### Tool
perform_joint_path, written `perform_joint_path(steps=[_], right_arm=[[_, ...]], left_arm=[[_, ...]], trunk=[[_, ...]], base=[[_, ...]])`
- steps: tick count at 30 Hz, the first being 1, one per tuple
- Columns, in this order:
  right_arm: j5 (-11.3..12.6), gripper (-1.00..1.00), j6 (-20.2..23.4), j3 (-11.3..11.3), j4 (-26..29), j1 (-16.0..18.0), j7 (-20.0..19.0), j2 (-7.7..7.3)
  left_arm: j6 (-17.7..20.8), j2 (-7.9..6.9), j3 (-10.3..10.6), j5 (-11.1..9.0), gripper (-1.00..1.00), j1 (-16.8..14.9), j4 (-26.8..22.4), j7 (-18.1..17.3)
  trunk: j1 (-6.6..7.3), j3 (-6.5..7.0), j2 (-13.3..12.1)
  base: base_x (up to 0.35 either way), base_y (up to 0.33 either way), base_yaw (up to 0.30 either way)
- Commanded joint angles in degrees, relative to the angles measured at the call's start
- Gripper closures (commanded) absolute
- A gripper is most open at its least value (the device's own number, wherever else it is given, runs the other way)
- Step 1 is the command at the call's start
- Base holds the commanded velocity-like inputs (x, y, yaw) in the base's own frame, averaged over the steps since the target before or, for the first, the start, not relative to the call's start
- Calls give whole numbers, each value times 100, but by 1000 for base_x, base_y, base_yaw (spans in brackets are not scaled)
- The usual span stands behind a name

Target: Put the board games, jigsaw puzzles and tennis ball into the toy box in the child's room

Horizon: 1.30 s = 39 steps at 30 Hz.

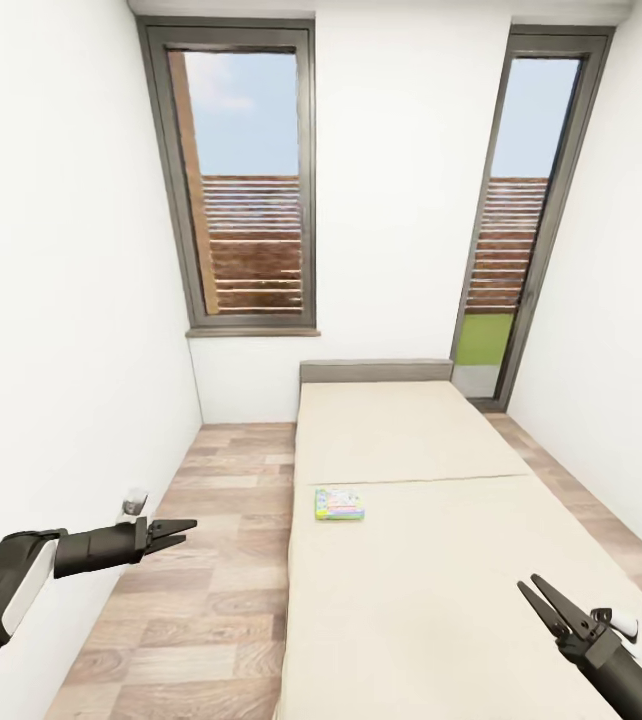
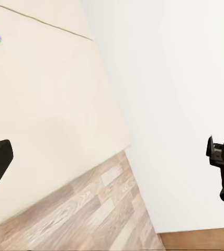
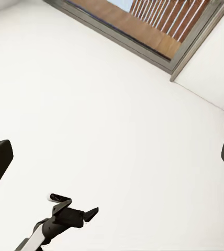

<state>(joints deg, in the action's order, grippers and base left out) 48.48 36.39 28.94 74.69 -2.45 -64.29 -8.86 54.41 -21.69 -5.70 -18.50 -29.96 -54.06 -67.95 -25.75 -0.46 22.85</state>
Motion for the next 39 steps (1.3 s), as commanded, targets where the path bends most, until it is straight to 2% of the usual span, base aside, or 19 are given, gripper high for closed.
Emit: perform_joint_path(steps=[1, 9, 20, 39], right_arm=[[38, -100, 43, -2, 0, -1, 6, -2], [38, -100, 43, -2, -6, -1, 4, -2], [39, -100, 43, -2, -7, -1, 4, -2], [39, -100, 43, -2, -7, -1, 4, -2]], left_arm=[[35, -3, -1, -14, -100, -2, 0, -7], [38, -22, -1, -14, -100, -2, 0, -7], [43, -37, -19, -14, -100, -2, 0, -7], [38, -44, -71, -14, -100, -2, -4, -7]], trunk=[[-3, -5, 6], [-3, -7, 6], [-3, -8, 6], [-3, -8, 6]], base=[[26, 0, -270], [11, 34, -274], [67, 161, -277], [90, 43, -278]])
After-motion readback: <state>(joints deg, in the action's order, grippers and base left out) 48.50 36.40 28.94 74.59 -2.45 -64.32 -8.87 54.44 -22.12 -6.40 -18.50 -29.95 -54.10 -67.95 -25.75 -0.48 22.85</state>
